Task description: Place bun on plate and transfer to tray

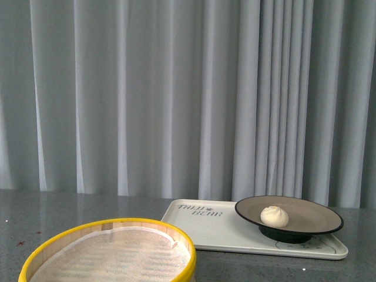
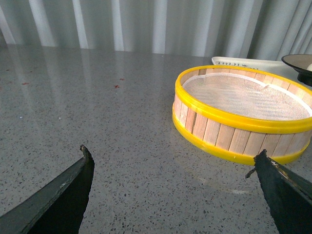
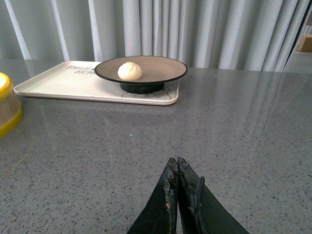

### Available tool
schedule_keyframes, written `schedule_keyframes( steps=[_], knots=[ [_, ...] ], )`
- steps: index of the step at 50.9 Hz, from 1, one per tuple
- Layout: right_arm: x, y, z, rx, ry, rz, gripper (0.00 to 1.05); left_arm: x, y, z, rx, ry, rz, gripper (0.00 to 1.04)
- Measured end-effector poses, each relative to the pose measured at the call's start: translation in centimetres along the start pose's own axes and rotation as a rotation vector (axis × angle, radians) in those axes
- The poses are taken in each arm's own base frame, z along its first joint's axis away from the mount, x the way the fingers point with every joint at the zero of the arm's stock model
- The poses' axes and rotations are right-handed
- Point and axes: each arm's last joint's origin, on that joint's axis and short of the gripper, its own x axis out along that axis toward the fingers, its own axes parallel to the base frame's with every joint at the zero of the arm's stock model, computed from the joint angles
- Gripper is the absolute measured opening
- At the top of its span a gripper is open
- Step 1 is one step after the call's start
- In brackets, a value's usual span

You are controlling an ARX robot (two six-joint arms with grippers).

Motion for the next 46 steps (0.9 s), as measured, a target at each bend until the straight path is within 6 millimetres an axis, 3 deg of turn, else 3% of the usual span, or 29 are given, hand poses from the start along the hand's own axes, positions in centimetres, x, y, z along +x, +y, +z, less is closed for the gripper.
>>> schedule_keyframes(
  steps=[40, 46],
  knots=[
    [-1.8, 0.0, -0.3, 0.000, 0.006, 0.003, 0.02, 0.0, 0.0, 0.0, 0.000, 0.000, 0.000, 0.98],
    [-1.8, 0.0, -0.3, 0.000, 0.006, 0.002, 0.15, 0.0, 0.0, 0.0, 0.000, 0.000, 0.000, 0.98]
  ],
)
